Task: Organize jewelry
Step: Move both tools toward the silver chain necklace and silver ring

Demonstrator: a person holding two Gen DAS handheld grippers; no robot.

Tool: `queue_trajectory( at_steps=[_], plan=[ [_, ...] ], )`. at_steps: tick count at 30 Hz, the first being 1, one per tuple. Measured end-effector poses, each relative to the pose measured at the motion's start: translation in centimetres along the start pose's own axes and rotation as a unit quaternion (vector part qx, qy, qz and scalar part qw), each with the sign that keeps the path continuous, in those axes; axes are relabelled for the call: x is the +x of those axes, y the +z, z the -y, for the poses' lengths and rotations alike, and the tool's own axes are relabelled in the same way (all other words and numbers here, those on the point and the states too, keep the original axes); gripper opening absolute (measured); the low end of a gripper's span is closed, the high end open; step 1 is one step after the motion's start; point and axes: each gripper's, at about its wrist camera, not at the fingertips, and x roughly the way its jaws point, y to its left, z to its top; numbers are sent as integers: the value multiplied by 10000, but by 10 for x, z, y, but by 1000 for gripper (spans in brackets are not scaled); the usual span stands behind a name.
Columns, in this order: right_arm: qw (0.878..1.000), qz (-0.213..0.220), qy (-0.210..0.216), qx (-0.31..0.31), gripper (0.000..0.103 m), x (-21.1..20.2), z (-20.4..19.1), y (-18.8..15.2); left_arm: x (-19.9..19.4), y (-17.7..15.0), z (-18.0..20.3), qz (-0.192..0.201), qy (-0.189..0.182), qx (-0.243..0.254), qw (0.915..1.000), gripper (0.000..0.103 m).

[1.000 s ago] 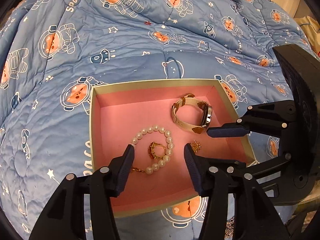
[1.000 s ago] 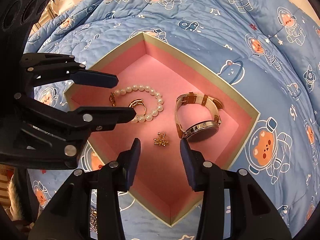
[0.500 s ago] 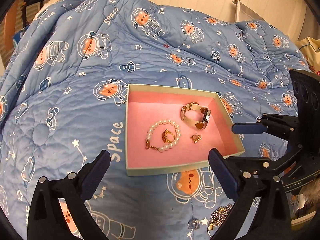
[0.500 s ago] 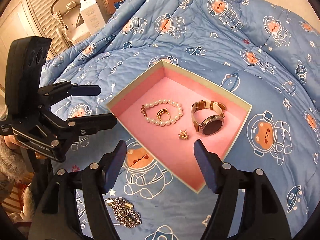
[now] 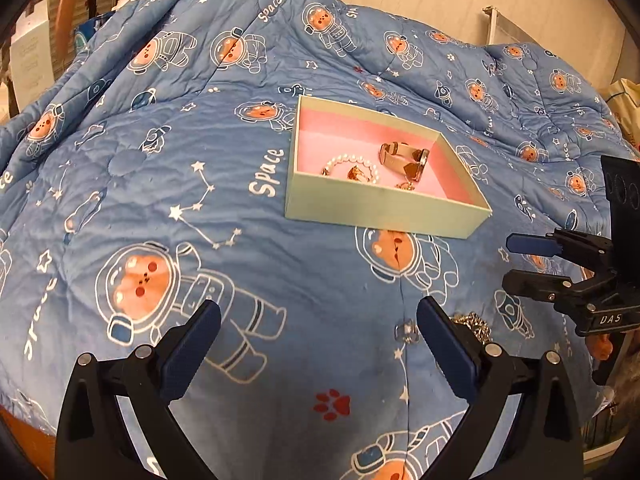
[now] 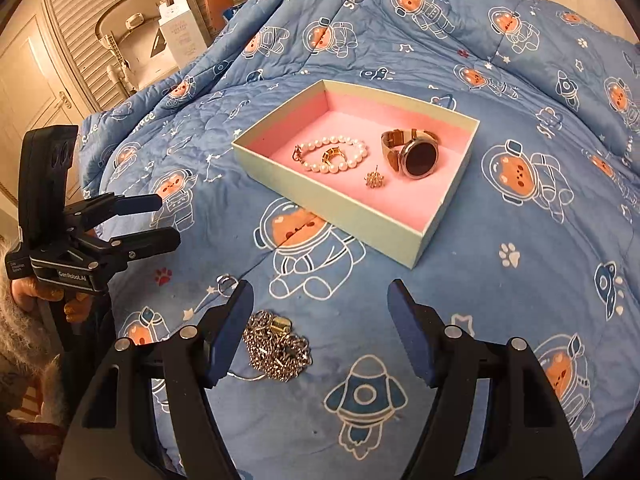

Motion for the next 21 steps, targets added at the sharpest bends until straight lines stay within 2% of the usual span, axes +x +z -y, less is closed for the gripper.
queue_trajectory(
  at_steps=[9, 12, 14, 16, 18, 21],
  plan=[
    [9999, 60, -146, 13, 68, -1, -17, -32, -7, -36, 25, 98, 221, 299, 9993, 94],
    [9999, 3, -143, -63, 62, 0, -24, -41, -8, -41, 29, 125, 212, 307, 9992, 89],
    [9999, -34, -99, -114, 62, 1, -28, -46, -8, -44, 30, 125, 141, 276, 9994, 80],
    [9999, -80, -80, -106, 61, 2, -28, -50, -7, -47, 33, 90, 89, 248, 9996, 79],
    [9999, -127, -68, -79, 53, 5, -27, -53, -7, -49, 36, 91, 23, 255, 9996, 74],
    [9998, -164, -94, -64, 52, 9, -26, -55, -3, -50, 42, 69, 33, 364, 9993, 70]
  ],
)
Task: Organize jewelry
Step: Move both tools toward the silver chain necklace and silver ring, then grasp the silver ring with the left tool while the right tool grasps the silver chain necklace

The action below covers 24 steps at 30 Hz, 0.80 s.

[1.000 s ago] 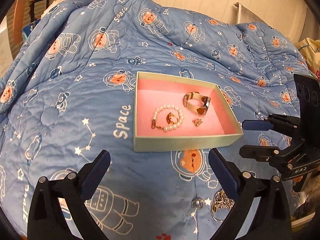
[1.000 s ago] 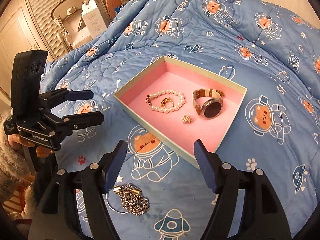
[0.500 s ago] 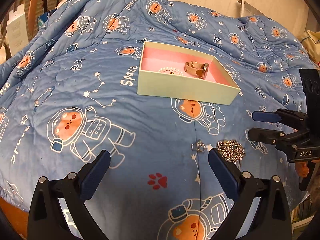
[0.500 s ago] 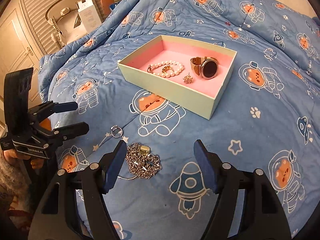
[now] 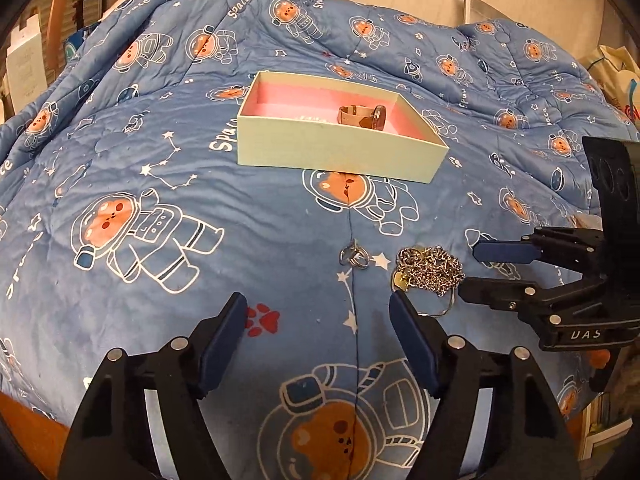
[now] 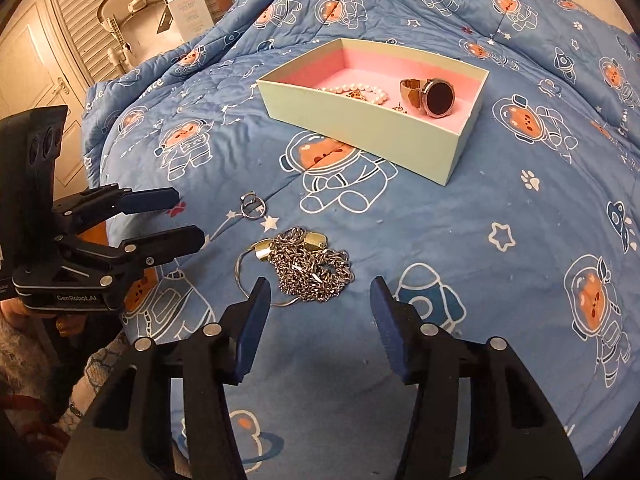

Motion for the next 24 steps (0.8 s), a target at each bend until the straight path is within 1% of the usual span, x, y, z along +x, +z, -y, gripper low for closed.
queue_trajectory(
  at_steps=[2, 7, 9, 11, 13, 15, 18, 20, 21, 23, 24],
  plan=[
    [10000, -9, 23, 35, 51, 3, 1, 1, 2, 1, 2, -2, 10, 48, 10000, 65],
    [10000, -32, 10, 15, 50, 13, -1, 4, 8, 6, 3, -13, -42, 50, 10000, 61],
    [9999, -36, -85, -69, 46, 18, -4, 5, 13, 9, 6, -34, -35, 103, 9999, 58],
    [9999, -30, -89, -92, 42, 20, -4, 5, 17, 12, 7, -63, -50, 138, 9999, 53],
    [9999, -22, -70, -101, 39, 20, -3, 6, 21, 15, 10, -68, -78, 168, 9998, 52],
    [9999, -12, -47, -100, 32, 20, -3, 5, 25, 18, 12, -71, -88, 184, 9998, 51],
    [10000, 26, -22, -86, 27, 19, -1, 3, 31, 23, 13, -68, -112, 203, 9997, 43],
    [10000, 44, 13, -42, 26, 18, -1, 3, 35, 24, 16, -105, -118, 264, 9995, 31],
    [10000, 53, 31, -25, 23, 18, 0, 2, 37, 25, 17, -118, -93, 292, 9995, 28],
    [9999, 82, 62, -24, 17, 17, -1, 2, 39, 25, 16, -111, -83, 274, 9995, 19],
    [9999, 93, 65, -29, 16, 16, -2, 1, 39, 26, 15, -106, -102, 226, 9996, 19]
  ],
)
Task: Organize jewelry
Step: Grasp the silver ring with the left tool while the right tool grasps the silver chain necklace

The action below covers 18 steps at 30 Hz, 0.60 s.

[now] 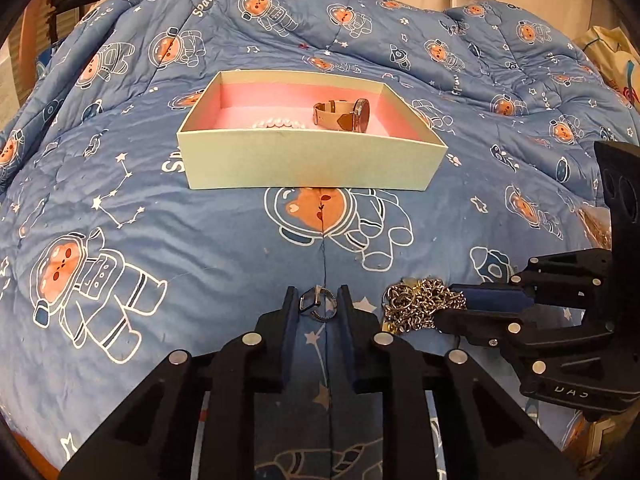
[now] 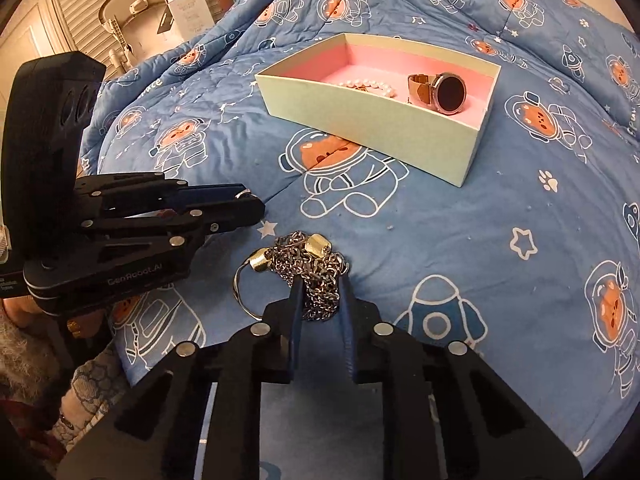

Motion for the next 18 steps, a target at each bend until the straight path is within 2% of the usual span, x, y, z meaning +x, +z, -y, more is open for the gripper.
queue_trajectory(
  at_steps=[11, 18],
  plan=[
    [9999, 161, 15, -31, 13, -11, -5, 0, -10, -1, -4, 124, -48, -208, 9997, 19],
    [9992, 331, 195, -66, 12, -31, -11, 8, -25, -2, -5, 205, -46, -241, 9995, 19]
  ],
)
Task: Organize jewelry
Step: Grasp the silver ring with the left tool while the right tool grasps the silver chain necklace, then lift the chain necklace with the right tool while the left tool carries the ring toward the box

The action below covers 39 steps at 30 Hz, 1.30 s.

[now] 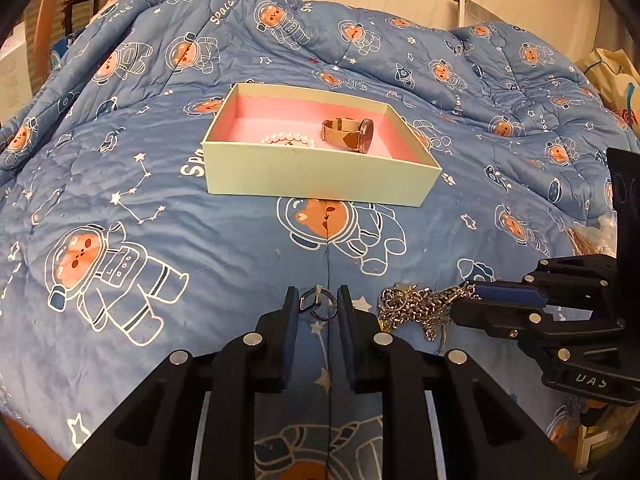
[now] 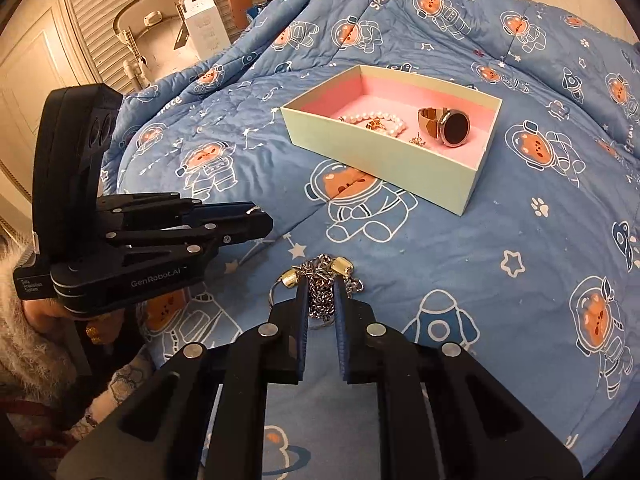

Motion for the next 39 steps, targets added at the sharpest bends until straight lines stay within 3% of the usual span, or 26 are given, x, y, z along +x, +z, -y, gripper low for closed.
queue_trajectory(
  at_steps=[11, 17, 24, 39],
  plan=[
    [9985, 363, 378, -170, 8, -38, -15, 23, -29, 9, 2, 193, -10, 39, 9998, 19],
    [9980, 439, 265, -382, 8, -47, -20, 30, -39, 14, 3, 317, 29, 92, 9995, 19],
    [9965, 586, 567, -167, 8, -72, -16, 46, -52, 21, 7, 407, 6, 178, 9990, 19],
    [9880, 1156, 592, -838, 8, -141, -45, 98, -93, 63, 12, 728, -84, 453, 9963, 19]
  ],
)
